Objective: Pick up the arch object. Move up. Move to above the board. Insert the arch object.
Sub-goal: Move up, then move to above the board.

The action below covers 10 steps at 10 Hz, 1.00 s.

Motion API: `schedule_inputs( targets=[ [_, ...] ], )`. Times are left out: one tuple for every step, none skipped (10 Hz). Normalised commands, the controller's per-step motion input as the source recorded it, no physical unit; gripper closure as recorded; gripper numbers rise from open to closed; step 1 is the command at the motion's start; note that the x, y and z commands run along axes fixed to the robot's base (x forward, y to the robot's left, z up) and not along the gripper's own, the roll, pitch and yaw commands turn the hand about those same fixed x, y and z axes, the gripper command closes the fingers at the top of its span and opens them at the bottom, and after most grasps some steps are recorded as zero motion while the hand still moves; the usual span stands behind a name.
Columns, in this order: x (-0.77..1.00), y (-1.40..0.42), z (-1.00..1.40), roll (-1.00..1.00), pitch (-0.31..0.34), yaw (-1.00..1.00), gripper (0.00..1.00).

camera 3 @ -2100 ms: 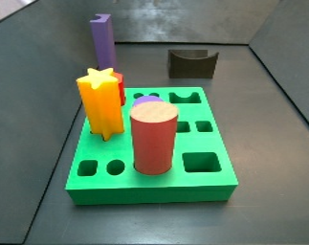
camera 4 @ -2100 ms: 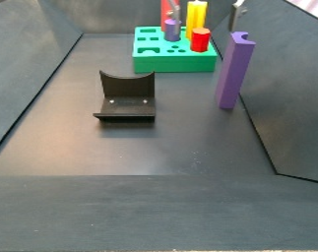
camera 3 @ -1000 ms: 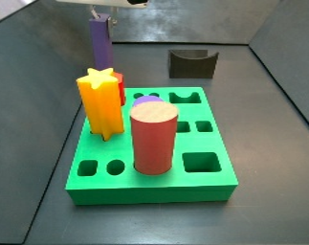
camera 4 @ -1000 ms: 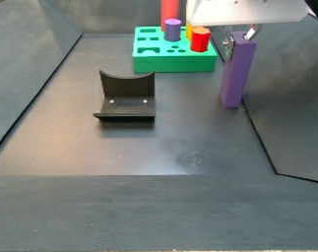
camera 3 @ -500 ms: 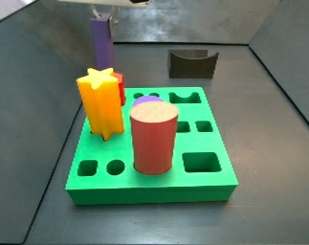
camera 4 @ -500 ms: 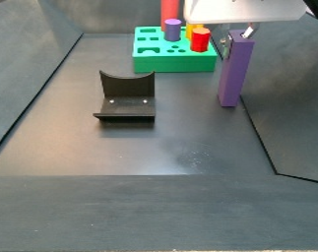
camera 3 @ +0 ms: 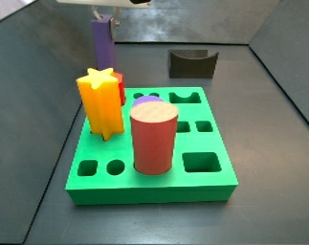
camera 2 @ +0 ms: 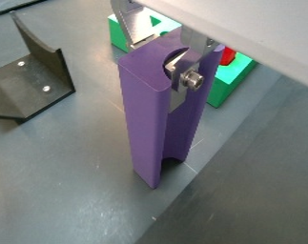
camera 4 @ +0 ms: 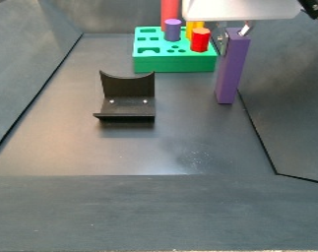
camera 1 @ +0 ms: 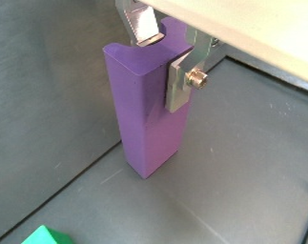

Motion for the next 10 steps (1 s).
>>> schedule_inputs(
  targets=[
    [0.0, 0.0, 0.83, 0.0, 0.0, 0.0, 1.0],
    [-0.04, 0.01, 0.84, 0.0, 0.003, 0.01, 1.0],
    [-0.08, 0.01, 0.73, 0.0, 0.016, 0.01, 1.0],
    [-0.06, 0.01, 0.6, 0.01, 0.023, 0.0, 1.0],
    [-0.05, 0.01, 0.51, 0.02, 0.024, 0.0, 1.0],
    [-0.03, 0.01, 0.3, 0.03, 0.034, 0.0, 1.0],
    [0.26, -0.42, 1.0, 0.14, 0.006, 0.05, 1.0],
    [0.29, -0.45, 1.0, 0.15, 0.021, 0.06, 1.0],
    [0.24, -0.38, 1.0, 0.13, 0.074, 0.05, 1.0],
    [0.21, -0.3, 1.0, 0.11, 0.088, 0.04, 1.0]
  ],
)
